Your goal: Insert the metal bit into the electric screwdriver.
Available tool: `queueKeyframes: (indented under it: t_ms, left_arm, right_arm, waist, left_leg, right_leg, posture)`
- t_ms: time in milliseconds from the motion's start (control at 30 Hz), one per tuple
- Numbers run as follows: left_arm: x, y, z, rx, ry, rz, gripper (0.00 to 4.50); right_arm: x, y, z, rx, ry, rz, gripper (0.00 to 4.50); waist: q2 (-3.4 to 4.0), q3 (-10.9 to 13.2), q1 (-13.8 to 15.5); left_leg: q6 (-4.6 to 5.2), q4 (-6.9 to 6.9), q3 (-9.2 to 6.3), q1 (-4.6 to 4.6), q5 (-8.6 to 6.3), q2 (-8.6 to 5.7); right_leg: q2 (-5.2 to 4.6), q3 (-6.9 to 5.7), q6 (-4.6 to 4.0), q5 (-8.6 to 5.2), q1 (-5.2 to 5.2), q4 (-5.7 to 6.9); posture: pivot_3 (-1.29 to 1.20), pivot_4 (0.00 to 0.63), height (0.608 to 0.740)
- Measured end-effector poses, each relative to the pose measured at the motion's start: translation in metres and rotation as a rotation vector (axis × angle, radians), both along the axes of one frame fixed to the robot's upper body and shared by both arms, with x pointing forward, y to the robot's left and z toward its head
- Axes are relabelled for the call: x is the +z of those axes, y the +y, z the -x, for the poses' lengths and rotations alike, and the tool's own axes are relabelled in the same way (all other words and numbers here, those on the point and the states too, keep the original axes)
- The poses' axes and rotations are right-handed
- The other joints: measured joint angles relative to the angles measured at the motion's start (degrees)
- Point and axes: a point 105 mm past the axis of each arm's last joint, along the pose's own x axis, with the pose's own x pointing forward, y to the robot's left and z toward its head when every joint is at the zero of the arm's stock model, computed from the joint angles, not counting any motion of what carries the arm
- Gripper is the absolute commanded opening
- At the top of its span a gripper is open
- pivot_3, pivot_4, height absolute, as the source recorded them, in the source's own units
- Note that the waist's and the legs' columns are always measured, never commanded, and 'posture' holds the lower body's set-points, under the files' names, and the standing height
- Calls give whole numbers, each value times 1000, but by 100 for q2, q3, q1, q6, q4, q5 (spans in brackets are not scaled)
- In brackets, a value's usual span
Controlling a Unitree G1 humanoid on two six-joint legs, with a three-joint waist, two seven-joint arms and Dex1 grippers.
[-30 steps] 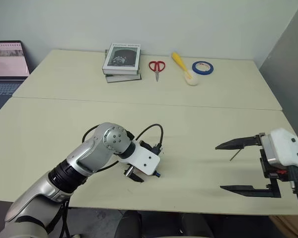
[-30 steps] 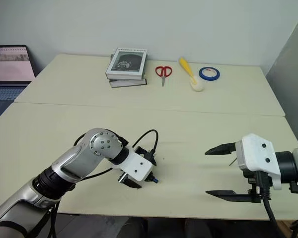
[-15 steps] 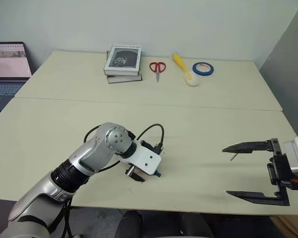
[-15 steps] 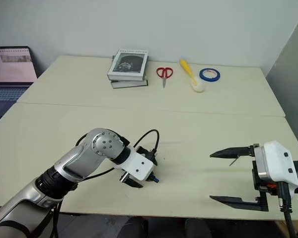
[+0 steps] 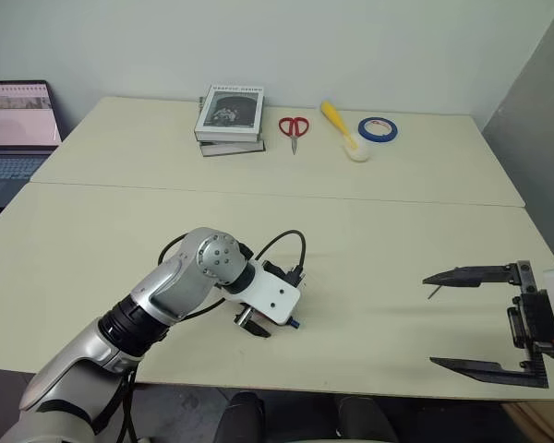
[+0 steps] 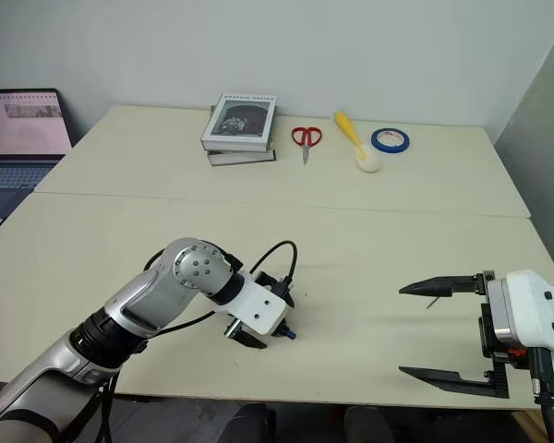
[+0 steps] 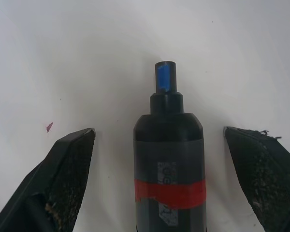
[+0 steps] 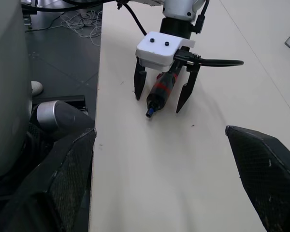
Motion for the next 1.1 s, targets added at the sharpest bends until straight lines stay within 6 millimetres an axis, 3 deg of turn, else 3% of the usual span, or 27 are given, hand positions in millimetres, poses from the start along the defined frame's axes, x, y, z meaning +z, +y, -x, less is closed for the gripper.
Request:
queueKeyframes:
  t_ms: [533, 567, 667, 933, 1100]
  left_arm:
    - [-1, 0, -1, -9, -2, 1, 4468]
    - [-1, 0, -1, -9, -1, 1, 4084]
    - [-1, 1, -1, -6, 6, -4, 3599]
    - [-3, -1, -3, -7, 22, -24, 1768]
    - [-3, -5, -4, -12, 15, -27, 1661]
  right_arm:
    - [-1, -7, 2, -18, 36, 22, 4500]
    - [-1, -7, 2, -19, 35, 21, 4500]
    - [-1, -7, 2, -22, 34, 21, 4500]
    - [-1, -7, 1, -29, 30, 19, 4500]
    - [-1, -7, 1, -29, 30, 20, 4500]
  waist:
    - [0, 0, -1]
    - [0, 0, -1]
    - [0, 0, -1]
    - [1, 0, -1]
    - [1, -1, 6]
  left_leg:
    - [2, 2, -2, 6, 1, 0]
    - [2, 2, -2, 6, 1, 0]
    - [2, 2, -2, 6, 1, 0]
    - [3, 2, -3, 6, 2, -1]
    - [3, 5, -4, 5, 2, -3]
  right_leg:
    - [0, 0, 0, 0, 13, -4]
    - [0, 0, 0, 0, 13, -4]
    - [0, 0, 0, 0, 13, -5]
    - [0, 0, 0, -1, 13, -7]
    - [0, 1, 1, -1, 19, -12]
  posture:
    - [0, 150, 740]
    - [0, 150, 740]
    - [0, 150, 740]
    - [0, 150, 740]
    - [0, 150, 740]
